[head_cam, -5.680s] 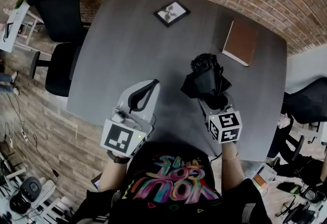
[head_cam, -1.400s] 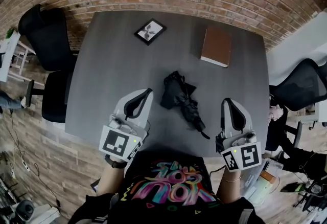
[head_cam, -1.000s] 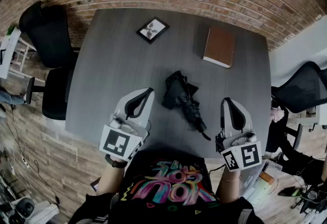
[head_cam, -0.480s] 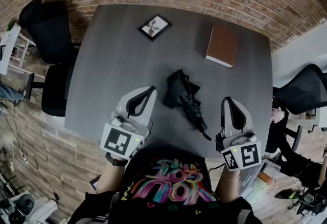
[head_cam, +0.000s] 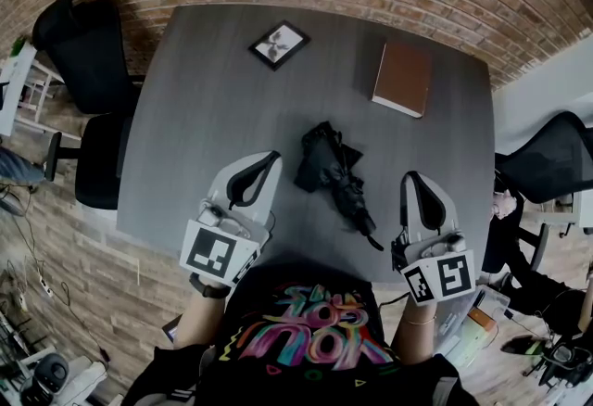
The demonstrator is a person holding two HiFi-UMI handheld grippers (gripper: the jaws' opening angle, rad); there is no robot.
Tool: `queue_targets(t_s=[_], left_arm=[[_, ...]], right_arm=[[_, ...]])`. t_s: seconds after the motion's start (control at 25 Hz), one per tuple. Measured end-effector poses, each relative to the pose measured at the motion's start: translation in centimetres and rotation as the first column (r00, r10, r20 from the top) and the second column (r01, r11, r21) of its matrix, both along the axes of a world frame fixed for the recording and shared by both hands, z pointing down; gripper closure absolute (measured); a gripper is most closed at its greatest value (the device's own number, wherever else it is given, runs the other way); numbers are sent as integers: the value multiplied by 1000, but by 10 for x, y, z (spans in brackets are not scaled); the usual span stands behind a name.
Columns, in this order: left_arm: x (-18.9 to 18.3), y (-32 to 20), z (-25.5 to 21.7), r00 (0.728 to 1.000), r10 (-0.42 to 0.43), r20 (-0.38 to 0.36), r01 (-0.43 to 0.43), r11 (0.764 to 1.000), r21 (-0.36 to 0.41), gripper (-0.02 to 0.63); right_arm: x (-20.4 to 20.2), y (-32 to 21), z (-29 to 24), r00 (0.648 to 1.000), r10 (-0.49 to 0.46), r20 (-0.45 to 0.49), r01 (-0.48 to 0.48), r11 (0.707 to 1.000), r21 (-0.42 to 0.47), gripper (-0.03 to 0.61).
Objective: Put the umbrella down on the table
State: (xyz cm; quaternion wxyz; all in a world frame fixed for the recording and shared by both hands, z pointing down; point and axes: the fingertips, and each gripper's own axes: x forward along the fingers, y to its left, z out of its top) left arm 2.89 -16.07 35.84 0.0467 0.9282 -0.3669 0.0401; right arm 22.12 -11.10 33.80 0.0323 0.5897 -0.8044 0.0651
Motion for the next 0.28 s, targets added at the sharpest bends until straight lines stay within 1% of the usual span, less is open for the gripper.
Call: queue_targets(t_s=[0.28], left_arm=[[1, 1, -1, 1000, 0, 1, 0, 1000, 1, 615]], right_arm=[[2, -1, -1, 1000, -7, 5, 7, 1000, 2, 580]])
